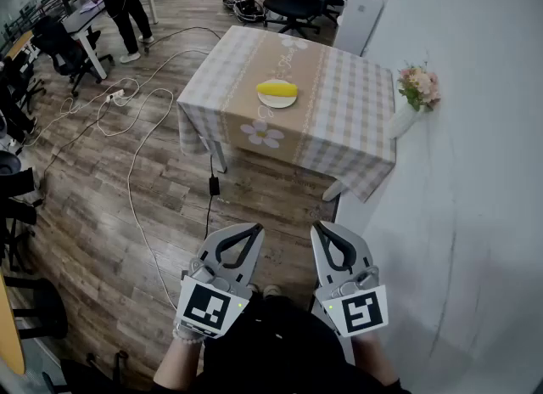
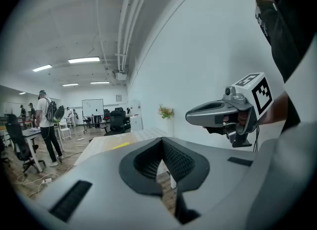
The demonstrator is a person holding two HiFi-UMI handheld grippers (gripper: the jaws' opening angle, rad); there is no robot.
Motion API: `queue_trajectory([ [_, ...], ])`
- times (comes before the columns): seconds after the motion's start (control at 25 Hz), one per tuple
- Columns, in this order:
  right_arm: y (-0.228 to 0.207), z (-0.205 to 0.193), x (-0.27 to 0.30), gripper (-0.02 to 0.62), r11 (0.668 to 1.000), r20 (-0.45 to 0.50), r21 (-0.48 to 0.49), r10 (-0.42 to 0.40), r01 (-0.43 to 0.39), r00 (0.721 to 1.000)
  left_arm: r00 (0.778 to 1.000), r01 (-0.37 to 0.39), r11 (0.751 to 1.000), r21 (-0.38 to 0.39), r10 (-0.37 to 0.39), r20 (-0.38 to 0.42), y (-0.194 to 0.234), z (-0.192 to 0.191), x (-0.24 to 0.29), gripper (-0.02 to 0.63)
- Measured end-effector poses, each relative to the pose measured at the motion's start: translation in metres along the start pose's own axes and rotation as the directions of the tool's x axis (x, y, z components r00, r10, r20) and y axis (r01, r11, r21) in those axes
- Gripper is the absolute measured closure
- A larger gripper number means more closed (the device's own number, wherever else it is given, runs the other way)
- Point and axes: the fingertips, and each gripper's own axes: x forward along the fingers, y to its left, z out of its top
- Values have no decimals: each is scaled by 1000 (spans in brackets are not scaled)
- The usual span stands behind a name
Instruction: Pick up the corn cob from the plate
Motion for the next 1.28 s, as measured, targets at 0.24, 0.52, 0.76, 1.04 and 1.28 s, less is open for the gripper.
queue_trajectory([
  [0.24,3,-5,0,554,1000,-12,-4,3,-3,1000,999,-20,998,-66,18,-30,-2,-4,0,594],
  [0.52,4,-3,-1,554,1000,3,3,-4,4,1000,1000,-3,1000,-30,2,-27,-2,-8,-1,594],
  [0.76,5,-4,-1,554,1000,4,22,-19,19,1000,999,-10,999,-42,9,-38,2,-12,-7,594],
  [1.04,4,-8,4,554,1000,-4,14,-19,19,1000,999,-27,998,-63,24,-43,9,-17,-4,594],
  [1.28,9,-2,8,554,999,-10,24,-22,22,1000,1000,-15,1000,-19,15,-23,15,-16,-11,594],
])
